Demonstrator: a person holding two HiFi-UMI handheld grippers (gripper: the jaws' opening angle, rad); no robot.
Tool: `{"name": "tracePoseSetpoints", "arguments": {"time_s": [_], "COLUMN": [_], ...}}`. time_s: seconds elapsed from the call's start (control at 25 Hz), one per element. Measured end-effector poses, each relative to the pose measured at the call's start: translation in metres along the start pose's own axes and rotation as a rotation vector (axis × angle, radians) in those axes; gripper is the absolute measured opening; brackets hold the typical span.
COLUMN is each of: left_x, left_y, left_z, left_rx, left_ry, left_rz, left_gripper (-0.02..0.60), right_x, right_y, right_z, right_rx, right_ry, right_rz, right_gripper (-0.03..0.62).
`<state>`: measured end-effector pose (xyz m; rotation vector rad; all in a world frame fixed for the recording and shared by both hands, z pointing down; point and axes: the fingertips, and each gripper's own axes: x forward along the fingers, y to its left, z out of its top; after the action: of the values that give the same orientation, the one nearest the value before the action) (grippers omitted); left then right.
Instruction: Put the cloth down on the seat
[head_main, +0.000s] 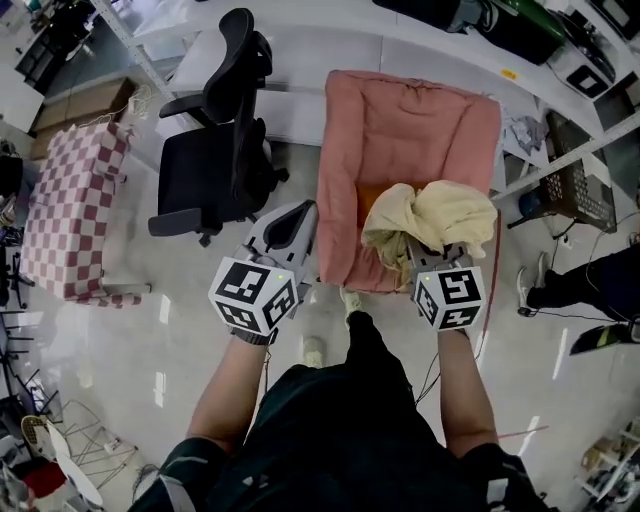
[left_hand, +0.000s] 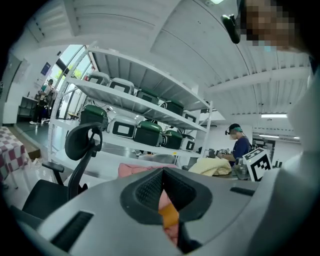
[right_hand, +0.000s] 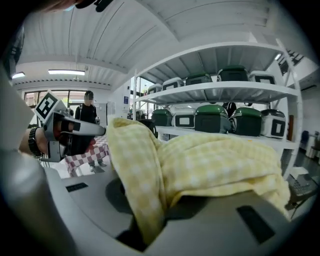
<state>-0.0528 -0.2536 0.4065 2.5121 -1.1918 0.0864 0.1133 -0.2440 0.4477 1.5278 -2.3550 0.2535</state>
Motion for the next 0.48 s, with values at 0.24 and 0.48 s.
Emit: {"name": "tracePoseSetpoints", "arguments": {"time_s": [0.24,0.48], "left_x": [0.067,0.105], "left_y": [0.033,0.078], "left_z": [-0.017,-0.05], "left_rx": [-0.012,-0.067], "left_ry": [0.033,0.068], "left_rz": [0.054,0.147], "left_gripper": [0.006,0.006], "right_x": [0.096,0.18], "right_y": [-0.037,-0.043], "right_z": [-0.042,-0.101], "right_rx": [-0.153,-0.363], "right_ry": [0.146,0.332], "right_rz": [0.09,0.225], "right_gripper": [0.075,0.078]}}
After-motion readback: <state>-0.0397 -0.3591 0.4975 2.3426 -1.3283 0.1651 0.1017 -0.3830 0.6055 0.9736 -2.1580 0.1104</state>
